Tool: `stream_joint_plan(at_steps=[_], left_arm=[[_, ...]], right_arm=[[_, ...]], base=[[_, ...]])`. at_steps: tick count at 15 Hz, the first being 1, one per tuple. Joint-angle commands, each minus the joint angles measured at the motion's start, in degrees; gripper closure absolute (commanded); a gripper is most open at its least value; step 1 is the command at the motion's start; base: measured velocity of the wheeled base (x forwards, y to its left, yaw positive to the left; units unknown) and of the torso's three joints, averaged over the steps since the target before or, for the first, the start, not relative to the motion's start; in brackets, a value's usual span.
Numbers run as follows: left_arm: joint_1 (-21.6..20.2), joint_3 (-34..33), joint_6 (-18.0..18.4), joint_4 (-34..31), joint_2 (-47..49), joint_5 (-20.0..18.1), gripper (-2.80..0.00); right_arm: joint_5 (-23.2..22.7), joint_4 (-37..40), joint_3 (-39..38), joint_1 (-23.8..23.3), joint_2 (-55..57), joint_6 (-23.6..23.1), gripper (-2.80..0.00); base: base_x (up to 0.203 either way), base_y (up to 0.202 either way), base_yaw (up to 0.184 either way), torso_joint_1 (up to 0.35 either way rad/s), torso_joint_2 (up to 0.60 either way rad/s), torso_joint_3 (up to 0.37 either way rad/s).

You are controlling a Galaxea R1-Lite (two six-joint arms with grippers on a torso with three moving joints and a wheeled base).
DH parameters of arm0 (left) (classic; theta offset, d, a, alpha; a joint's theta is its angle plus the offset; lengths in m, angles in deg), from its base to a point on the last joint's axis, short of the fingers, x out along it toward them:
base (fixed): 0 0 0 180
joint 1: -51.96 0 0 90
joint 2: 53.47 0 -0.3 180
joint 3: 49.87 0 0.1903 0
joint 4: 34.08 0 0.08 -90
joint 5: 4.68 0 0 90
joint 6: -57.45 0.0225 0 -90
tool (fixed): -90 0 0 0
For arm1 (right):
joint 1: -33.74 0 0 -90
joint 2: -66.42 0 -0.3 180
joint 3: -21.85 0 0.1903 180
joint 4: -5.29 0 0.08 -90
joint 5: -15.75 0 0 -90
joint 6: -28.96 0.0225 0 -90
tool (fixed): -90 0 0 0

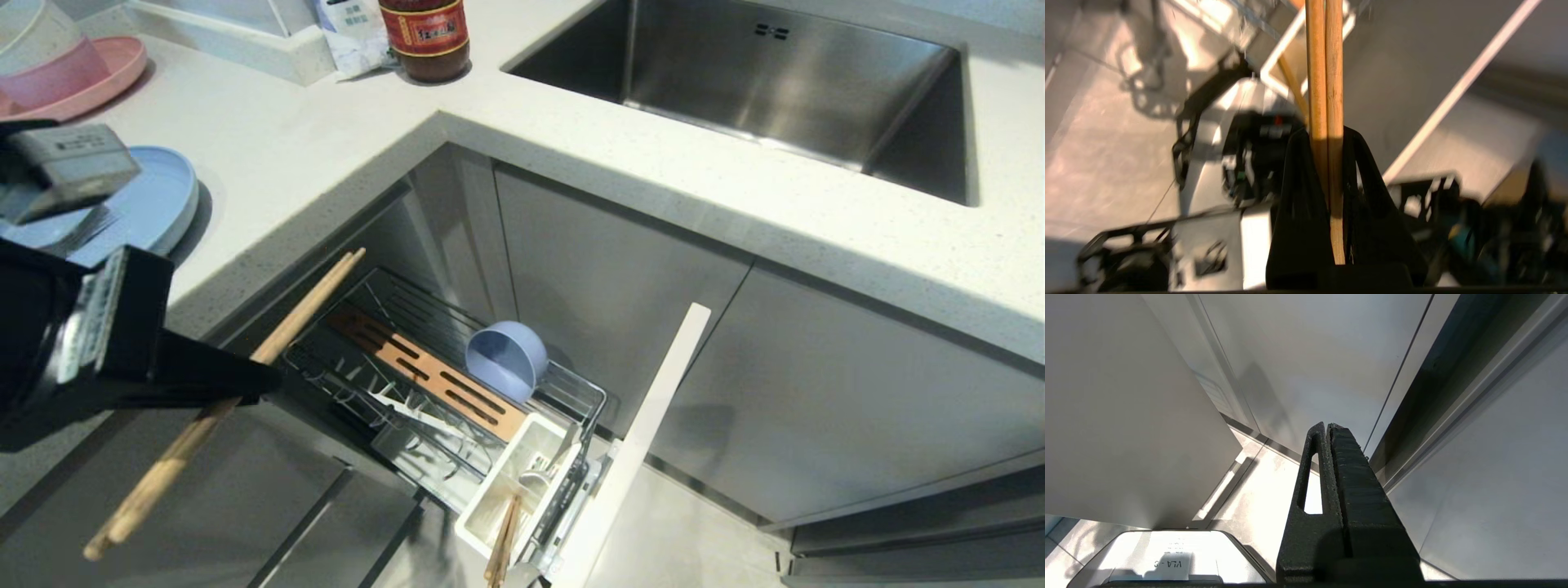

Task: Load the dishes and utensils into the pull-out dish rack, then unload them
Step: Pick up the chopsticks and place it in the cupboard

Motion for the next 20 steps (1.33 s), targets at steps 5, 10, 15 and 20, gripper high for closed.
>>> stream_joint_plan(at_steps=[5,10,15,20], left_arm=[[0.0,-2.1,9.5,-8.1,0.6,-5.9,0.0],[-0.9,-8.4,19.8,-11.0,0.4,-6.1,0.0],[-1.8,-16.8,31.0,-10.1,-0.1,-6.2,0.0],[-4.3,-23.8,42.1,-5.8,-0.4,-10.3,0.0]], right_arm=[[0.0,0.0,-0.1,0.1,-0.2,0.0,0.0],[0.0,0.0,-0.1,0.0,-0.2,0.0,0.0],[0.0,0.0,-0.1,0.0,-0.2,0.0,0.0],[0.0,0.0,-0.1,0.1,-0.2,0.0,0.0]], base=[[0.0,0.0,0.0,0.0,0.0,0.0],[0.0,0.0,0.0,0.0,0.0,0.0],[0.0,0.0,0.0,0.0,0.0,0.0],[0.0,0.0,0.0,0.0,0.0,0.0]])
